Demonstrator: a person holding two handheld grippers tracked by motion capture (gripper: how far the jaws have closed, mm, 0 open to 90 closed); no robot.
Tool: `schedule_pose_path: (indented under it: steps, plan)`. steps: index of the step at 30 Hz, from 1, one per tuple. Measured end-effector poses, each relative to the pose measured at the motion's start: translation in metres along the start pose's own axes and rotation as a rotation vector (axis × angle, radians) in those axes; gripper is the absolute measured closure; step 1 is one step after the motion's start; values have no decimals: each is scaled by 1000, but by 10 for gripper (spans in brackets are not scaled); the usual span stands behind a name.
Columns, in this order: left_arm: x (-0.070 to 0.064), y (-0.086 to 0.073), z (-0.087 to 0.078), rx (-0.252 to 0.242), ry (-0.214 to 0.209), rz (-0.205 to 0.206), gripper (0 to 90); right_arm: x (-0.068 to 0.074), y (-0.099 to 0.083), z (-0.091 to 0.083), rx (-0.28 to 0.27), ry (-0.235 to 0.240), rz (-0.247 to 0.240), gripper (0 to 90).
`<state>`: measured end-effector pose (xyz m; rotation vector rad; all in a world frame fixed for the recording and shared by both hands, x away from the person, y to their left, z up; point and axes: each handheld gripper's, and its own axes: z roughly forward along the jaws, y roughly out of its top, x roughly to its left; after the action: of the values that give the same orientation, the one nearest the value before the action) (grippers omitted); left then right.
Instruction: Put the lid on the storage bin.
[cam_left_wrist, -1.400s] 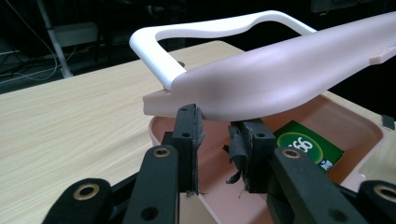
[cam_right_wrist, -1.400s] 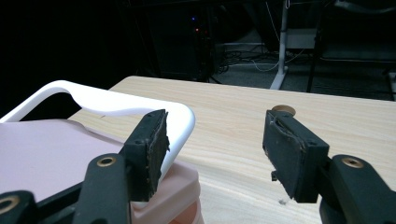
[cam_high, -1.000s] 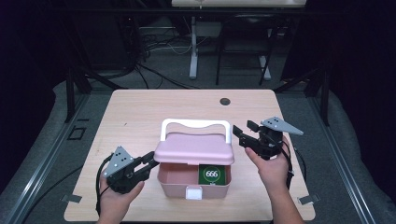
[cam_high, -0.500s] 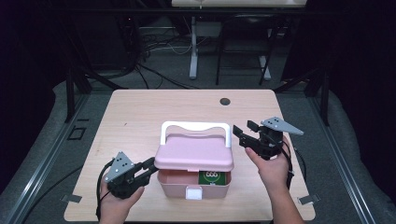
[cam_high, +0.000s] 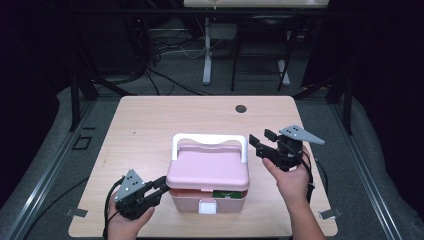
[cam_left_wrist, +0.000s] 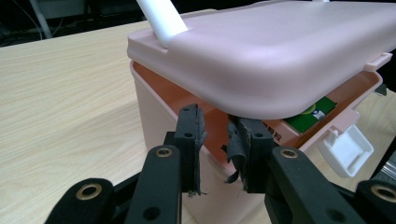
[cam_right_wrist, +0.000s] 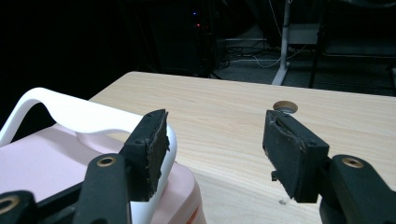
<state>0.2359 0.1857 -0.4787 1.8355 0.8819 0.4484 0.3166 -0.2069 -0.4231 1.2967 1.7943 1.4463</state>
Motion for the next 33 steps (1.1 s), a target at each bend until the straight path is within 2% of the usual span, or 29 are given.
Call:
schedule_pose_path:
  steps: [17,27,33]
  plan:
    - [0,-9,-3,18,-6,-16,728,-1,-2,2,3,8,15,400]
    - [3,-16,-5,59,-8,-15,728,0,-1,0,-15,13,13,400]
    - [5,-19,-6,68,2,-23,730,0,-1,0,-17,13,12,400]
